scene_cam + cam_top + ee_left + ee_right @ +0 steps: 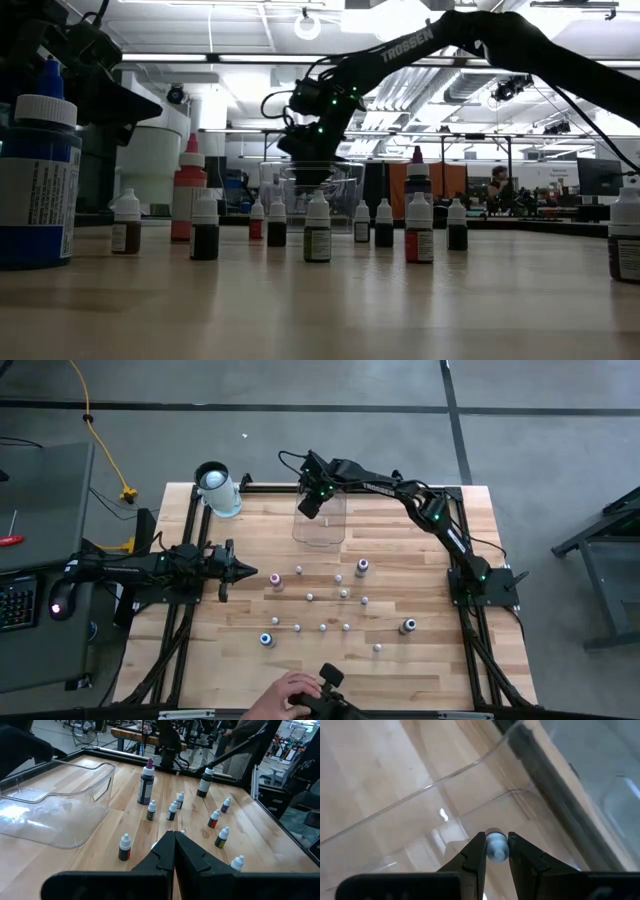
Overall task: Pick & Place food coloring
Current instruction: Put the small black food coloring bottle into the container
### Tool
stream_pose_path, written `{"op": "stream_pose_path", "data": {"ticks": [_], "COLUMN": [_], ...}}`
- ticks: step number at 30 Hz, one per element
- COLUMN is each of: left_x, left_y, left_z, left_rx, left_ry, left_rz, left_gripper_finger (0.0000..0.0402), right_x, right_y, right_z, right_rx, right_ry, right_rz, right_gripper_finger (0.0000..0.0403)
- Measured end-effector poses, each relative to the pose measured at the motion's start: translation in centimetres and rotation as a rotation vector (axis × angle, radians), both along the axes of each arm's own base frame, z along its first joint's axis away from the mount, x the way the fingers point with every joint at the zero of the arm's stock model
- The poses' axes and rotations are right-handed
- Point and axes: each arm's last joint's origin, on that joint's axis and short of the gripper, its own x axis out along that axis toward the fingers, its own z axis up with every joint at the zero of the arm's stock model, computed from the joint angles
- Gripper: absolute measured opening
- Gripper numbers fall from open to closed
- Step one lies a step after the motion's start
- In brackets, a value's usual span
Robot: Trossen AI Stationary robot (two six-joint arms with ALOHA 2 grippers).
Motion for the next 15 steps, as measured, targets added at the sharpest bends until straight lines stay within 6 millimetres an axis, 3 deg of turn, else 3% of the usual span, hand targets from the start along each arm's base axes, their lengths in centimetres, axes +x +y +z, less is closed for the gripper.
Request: {"op": "stream_pose_path", "data": {"ticks": [6, 15], "left_x": [0.0, 0.0], "left_y": [0.0, 0.0], "left_z": [0.0, 0.0], "left_rx": [0.0, 0.0], "left_ry": [0.0, 0.0], "left_rz": [0.0, 0.0], "left_gripper_finger": [0.0001, 0.0001], "right_x": [0.0, 0.4], "right_y": [-0.1, -0.1], "right_z": [0.0, -1.8], "right_rx": [0.004, 0.085], "right_ry": [-0.01, -0.011], "right_rz": [0.003, -0.049], "right_gripper_finger": [0.0067, 0.0066]}}
